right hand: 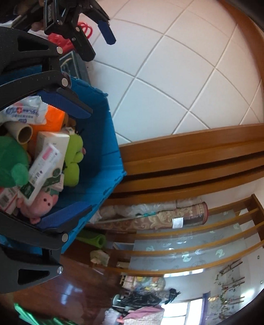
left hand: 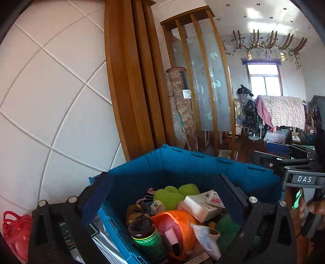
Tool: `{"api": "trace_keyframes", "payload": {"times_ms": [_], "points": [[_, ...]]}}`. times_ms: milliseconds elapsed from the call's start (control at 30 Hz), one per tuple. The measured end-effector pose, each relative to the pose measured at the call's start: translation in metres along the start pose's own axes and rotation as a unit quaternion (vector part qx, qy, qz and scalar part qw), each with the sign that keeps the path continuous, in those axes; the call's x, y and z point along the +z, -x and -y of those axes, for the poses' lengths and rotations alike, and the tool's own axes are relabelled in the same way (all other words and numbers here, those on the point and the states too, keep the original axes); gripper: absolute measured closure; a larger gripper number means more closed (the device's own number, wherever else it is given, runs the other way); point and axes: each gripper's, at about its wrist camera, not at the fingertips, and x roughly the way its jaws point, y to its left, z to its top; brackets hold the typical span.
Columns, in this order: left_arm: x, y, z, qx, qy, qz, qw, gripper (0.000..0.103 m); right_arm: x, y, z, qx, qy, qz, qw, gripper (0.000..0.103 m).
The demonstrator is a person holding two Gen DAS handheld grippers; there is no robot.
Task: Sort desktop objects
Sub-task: 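Move both tools back down to the pink tube and wipes pack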
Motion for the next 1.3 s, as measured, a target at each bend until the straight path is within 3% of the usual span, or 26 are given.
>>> {"api": "trace_keyframes", "payload": {"times_ms": [233,467,633,833,967,1067,1133,1300], "points": [[-0.016,0.016,-0.013,0.047,0.015,-0.009,0.9987,0.001,-0.011,-0.005,-0.007,0.040,0.002,-0.012,0.999,0.011],[-0.050,0.053,-0.063,0.093,0.042,-0.011,0.9947,0.001,-0.019,0.001,-0.037,0.081,0.016,-0.018,0.996,0.011],[-0.084,0.080,-0.101,0.116,0.046,-0.022,0.9920,0.001,-0.025,0.015,-0.079,0.111,0.024,-0.025,0.993,0.011],[-0.143,0.103,-0.151,0.109,0.050,-0.054,0.9913,0.001,-0.045,0.038,-0.147,0.136,0.024,-0.028,0.990,0.011],[-0.193,0.109,-0.176,0.101,0.043,-0.093,0.9896,0.001,-0.081,0.042,-0.206,0.149,0.016,-0.051,0.987,0.008],[-0.235,0.106,-0.190,0.093,0.034,-0.120,0.9879,0.001,-0.122,0.030,-0.244,0.153,0.002,-0.095,0.984,0.008],[-0.262,0.101,-0.194,0.089,0.027,-0.134,0.9865,0.001,-0.156,0.017,-0.263,0.134,0.000,-0.126,0.983,0.008],[-0.321,0.073,-0.187,0.028,0.001,-0.178,0.9836,0.001,-0.243,-0.023,-0.285,0.082,0.012,-0.216,0.973,0.012]]}}
